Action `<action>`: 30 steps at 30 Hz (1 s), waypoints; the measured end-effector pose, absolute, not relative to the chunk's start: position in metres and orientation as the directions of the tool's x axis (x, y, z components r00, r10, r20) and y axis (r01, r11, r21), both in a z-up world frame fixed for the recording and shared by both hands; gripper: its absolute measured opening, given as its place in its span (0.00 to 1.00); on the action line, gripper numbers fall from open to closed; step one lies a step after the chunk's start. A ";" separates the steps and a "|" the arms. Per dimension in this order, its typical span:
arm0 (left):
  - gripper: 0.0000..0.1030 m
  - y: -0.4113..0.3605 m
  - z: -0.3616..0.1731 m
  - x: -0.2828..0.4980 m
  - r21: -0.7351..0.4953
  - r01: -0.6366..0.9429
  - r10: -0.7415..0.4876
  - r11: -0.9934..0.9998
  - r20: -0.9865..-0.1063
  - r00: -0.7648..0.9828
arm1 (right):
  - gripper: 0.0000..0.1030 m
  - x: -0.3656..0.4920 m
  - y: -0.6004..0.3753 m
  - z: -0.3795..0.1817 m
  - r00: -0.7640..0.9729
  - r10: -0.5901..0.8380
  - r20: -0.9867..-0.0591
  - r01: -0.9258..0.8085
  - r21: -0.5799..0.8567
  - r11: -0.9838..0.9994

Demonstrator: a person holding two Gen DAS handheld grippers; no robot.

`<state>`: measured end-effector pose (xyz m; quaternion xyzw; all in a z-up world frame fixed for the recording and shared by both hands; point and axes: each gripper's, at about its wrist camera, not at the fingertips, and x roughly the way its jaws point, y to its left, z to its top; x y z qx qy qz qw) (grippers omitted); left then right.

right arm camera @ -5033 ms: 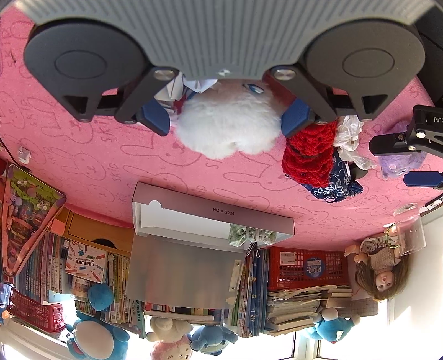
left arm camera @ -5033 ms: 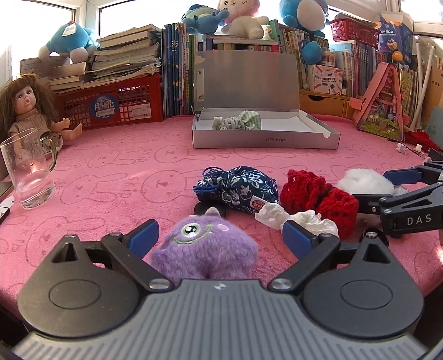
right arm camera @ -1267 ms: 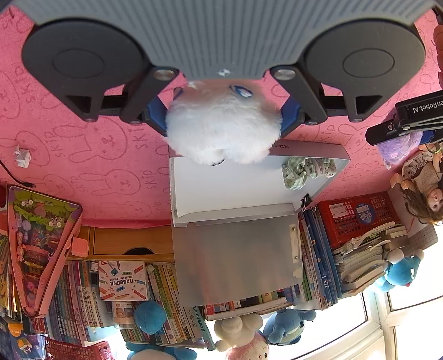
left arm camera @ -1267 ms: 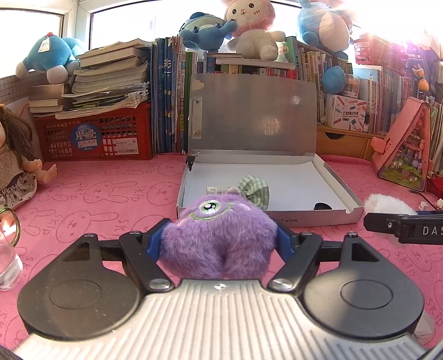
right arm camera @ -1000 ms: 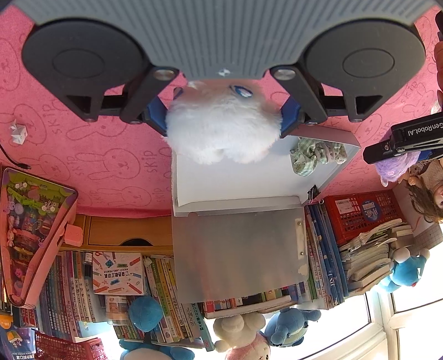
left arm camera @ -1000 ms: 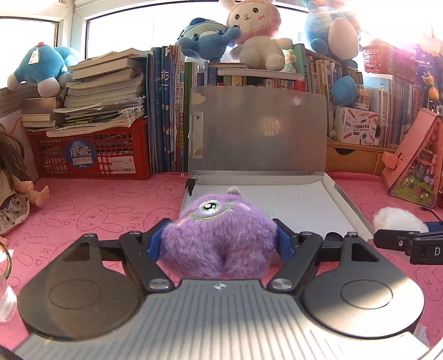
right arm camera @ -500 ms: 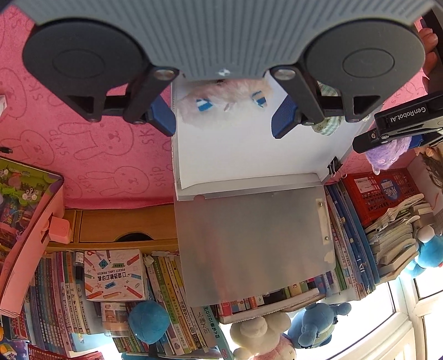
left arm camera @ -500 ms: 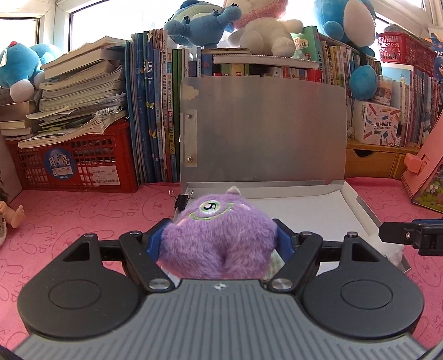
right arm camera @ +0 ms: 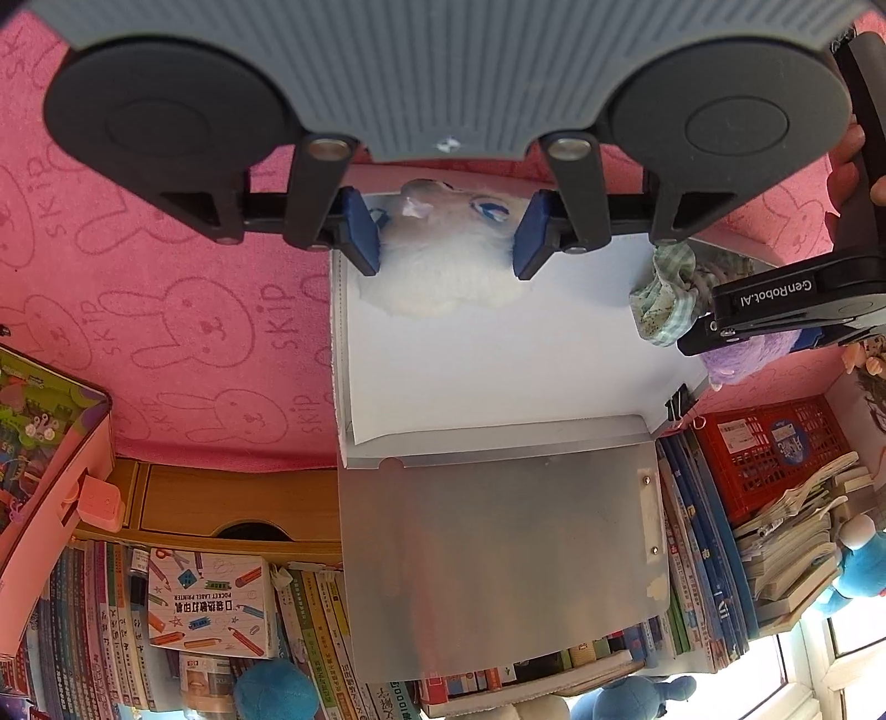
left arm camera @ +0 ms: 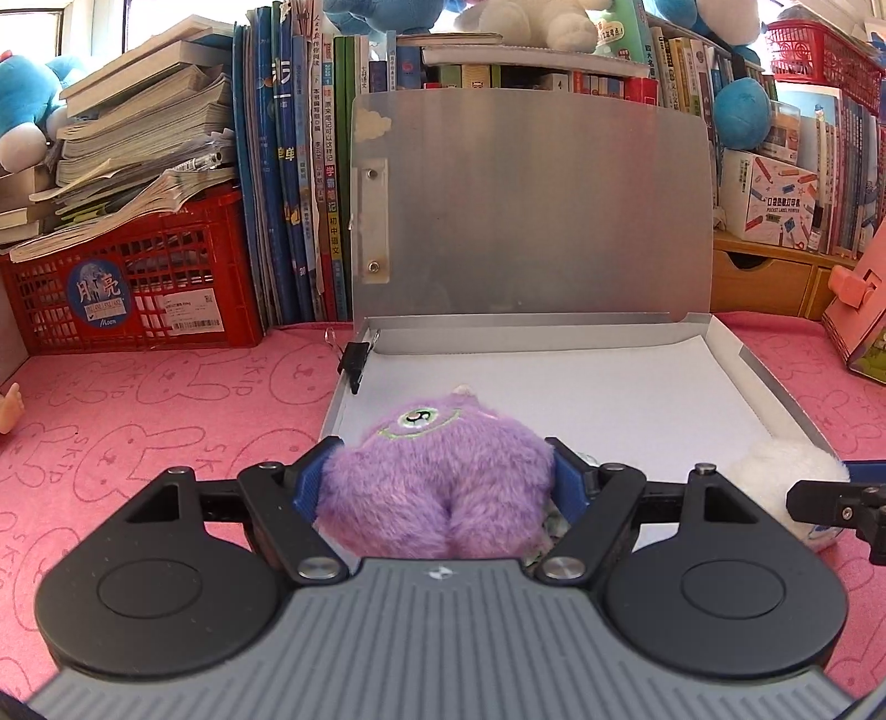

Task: Organize objects
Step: 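Release the purple plush and white plush into the box with both grippers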

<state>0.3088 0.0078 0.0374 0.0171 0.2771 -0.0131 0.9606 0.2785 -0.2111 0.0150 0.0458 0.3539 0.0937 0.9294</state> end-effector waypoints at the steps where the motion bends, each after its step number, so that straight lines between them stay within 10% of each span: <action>1: 0.78 0.008 0.036 0.311 0.029 0.037 -0.015 0.999 -0.538 0.843 | 0.54 0.280 -0.210 0.014 0.727 0.207 -0.654 -0.145 0.147 0.978; 30: 0.86 0.003 0.050 0.302 0.020 0.067 -0.044 0.998 -0.567 0.822 | 0.66 0.286 -0.208 0.016 0.742 0.215 -0.635 -0.114 0.196 0.974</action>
